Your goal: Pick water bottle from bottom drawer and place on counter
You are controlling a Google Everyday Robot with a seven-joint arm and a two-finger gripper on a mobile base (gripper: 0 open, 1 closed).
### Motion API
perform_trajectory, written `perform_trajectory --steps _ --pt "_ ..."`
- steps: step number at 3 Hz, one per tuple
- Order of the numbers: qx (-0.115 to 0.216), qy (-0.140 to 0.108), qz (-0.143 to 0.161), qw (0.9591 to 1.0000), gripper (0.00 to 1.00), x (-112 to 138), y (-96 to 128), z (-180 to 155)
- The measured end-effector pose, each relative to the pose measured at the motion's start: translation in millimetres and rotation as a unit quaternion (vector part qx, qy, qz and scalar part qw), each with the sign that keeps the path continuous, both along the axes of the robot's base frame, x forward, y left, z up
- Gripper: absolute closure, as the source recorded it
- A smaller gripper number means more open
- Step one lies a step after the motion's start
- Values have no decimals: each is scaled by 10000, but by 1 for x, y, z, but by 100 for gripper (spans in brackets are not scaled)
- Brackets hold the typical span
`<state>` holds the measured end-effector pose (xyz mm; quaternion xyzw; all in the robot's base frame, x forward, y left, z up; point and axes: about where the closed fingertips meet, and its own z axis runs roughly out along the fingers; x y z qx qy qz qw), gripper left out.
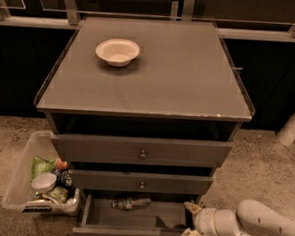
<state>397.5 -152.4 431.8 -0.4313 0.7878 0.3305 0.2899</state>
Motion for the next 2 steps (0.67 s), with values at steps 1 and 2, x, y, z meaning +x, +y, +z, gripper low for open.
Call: perform_trajectory --steps 1,2 --pt "36 80 48 9999 0 0 7 -9" --pt "145 -62 -343 9993 0 10 0 -24"
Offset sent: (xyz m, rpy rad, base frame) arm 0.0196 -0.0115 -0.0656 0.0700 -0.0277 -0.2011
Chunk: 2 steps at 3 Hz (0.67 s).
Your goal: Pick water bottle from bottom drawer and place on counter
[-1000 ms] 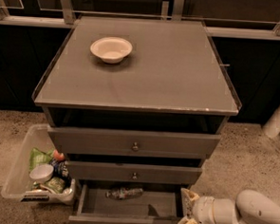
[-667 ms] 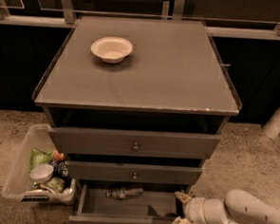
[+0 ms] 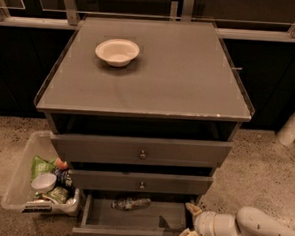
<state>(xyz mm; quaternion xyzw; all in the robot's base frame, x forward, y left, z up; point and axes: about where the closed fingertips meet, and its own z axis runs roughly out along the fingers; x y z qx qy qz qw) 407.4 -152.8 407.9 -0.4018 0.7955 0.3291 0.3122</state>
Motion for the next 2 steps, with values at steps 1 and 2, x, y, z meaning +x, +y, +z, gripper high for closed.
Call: perform_trajectory --steps 1,2 --pt "312 -99 -390 9987 0 12 4 -45" --pt "693 53 -536 9961 0 22 19 -97"
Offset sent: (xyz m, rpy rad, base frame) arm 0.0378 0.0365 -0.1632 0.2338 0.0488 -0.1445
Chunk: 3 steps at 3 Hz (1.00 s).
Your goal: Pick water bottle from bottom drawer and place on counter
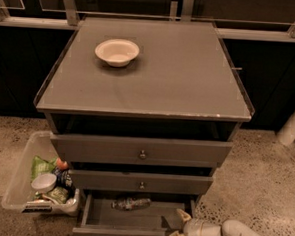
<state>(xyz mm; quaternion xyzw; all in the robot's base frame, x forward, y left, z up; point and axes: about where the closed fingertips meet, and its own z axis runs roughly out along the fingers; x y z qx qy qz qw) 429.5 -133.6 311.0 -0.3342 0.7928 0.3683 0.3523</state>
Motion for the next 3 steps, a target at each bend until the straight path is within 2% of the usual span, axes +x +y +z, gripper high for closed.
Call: perform_trajectory --steps 1,2,3 --pt "253 151 72 9995 0 12 19 -35" --pt "280 157 52 9995 0 16 20 -40" --pt "198 -95 9 9998 0 21 24 -45"
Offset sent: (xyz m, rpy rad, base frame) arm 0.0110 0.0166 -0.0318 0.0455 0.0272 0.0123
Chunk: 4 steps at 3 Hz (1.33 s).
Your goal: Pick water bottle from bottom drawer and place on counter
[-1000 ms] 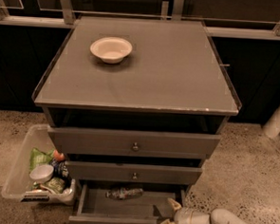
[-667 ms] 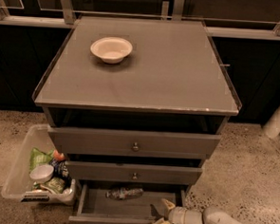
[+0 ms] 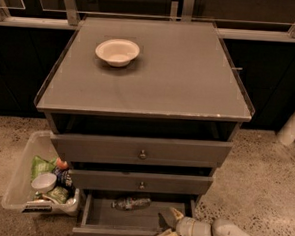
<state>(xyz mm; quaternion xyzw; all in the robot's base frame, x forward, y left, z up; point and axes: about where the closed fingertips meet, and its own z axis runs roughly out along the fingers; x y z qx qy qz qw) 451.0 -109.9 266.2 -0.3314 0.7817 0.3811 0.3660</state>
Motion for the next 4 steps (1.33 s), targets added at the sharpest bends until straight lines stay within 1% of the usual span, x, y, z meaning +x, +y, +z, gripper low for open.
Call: perform_trajectory --steps 1,2,4 --pt "-74 -361 102 9993 0 14 16 -12" --pt "-174 -615 214 9977 0 30 34 -27" --pt "-236 -635 164 9976 0 34 36 -30"
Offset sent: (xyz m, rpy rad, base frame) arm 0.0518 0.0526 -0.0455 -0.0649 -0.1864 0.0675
